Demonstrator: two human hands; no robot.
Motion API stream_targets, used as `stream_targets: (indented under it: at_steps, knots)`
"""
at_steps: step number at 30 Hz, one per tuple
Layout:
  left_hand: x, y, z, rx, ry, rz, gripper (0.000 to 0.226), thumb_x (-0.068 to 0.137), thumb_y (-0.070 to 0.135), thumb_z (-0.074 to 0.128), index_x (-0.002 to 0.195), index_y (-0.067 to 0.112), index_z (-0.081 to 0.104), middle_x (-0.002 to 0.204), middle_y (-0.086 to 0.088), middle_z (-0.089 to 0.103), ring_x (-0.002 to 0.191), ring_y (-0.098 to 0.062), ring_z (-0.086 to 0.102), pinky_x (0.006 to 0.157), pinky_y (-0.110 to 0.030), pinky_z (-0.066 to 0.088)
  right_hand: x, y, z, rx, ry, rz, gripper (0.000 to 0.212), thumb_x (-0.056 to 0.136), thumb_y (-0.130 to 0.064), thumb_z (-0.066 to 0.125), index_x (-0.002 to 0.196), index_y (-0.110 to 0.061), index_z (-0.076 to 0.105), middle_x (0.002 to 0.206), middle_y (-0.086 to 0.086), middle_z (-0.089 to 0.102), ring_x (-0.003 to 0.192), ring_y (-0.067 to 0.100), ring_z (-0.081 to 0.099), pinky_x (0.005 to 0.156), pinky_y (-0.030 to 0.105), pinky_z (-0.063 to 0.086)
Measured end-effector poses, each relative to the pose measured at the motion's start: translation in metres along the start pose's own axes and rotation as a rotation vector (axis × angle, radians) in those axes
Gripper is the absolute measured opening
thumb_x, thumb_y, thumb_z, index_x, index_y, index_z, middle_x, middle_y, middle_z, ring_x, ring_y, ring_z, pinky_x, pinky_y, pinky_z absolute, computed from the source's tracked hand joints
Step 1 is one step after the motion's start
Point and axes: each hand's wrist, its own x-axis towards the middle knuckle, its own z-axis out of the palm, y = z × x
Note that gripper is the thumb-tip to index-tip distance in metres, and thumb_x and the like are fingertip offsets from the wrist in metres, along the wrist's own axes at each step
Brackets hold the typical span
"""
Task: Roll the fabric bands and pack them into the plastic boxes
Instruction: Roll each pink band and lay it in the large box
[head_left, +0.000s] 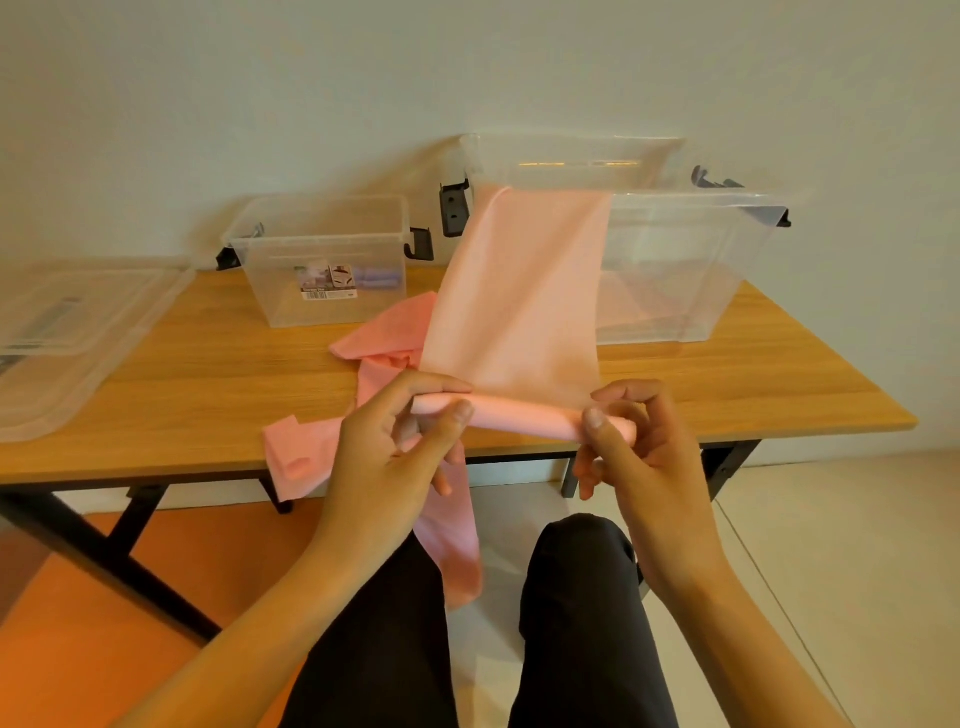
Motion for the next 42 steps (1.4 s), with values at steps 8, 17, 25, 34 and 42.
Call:
stream_targets:
  at_steps: [8,17,25,34,42]
  knots:
    - [0.005,-0.005,-0.002,-0.002,-0.003,-0.055,0.024,0.088,0.025,0.065,0.107,0.012,0.068,0.078,-0.004,0.067,0.068,-0.013,0.063,0.048,-0.027,0.052,-0.006,0.012,-0.01,0.014,-0.061,0.039,0.032,0.081,-0.018,0.073,0.112,-0.009,0.067,0.1,0.011,0.068,0.078,0.027,0.064,0.059,0.031,0.056]
    - [0.011,-0.013,0.0,0.002,-0.026,-0.047,0.018,0.083,0.024,0.071,0.099,0.014,0.069,0.082,0.0,0.07,0.075,-0.036,0.066,0.051,-0.028,0.052,0.004,0.011,-0.01,-0.063,-0.009,-0.011,0.027,0.086,-0.026,0.067,0.102,-0.005,0.066,0.085,0.014,0.067,0.067,0.024,0.063,0.056,0.03,0.057]
    - [0.015,-0.019,0.007,0.029,0.075,-0.058,0.025,0.08,0.03,0.071,0.094,0.01,0.069,0.093,-0.006,0.065,0.078,-0.028,0.065,0.048,-0.025,0.049,0.009,0.008,-0.004,0.07,-0.023,0.115,0.022,0.092,-0.015,0.063,0.108,-0.001,0.059,0.094,0.014,0.069,0.072,0.027,0.07,0.057,0.031,0.058]
    - [0.019,-0.014,0.005,0.016,-0.023,-0.004,0.033,0.082,0.018,0.075,0.113,0.017,0.062,0.1,0.001,0.066,0.076,-0.023,0.066,0.052,-0.026,0.052,0.017,-0.003,-0.006,0.063,-0.003,0.095,0.028,0.086,-0.025,0.064,0.103,-0.003,0.061,0.077,0.012,0.067,0.062,0.023,0.062,0.057,0.028,0.055]
    - [0.02,-0.014,0.001,0.09,0.01,0.01,0.017,0.083,0.025,0.069,0.098,0.016,0.067,0.084,0.008,0.065,0.063,-0.01,0.06,0.052,-0.017,0.048,0.022,-0.005,-0.015,0.102,-0.068,0.184,0.044,0.078,-0.02,0.073,0.119,-0.007,0.063,0.095,0.013,0.072,0.079,0.023,0.067,0.061,0.029,0.058]
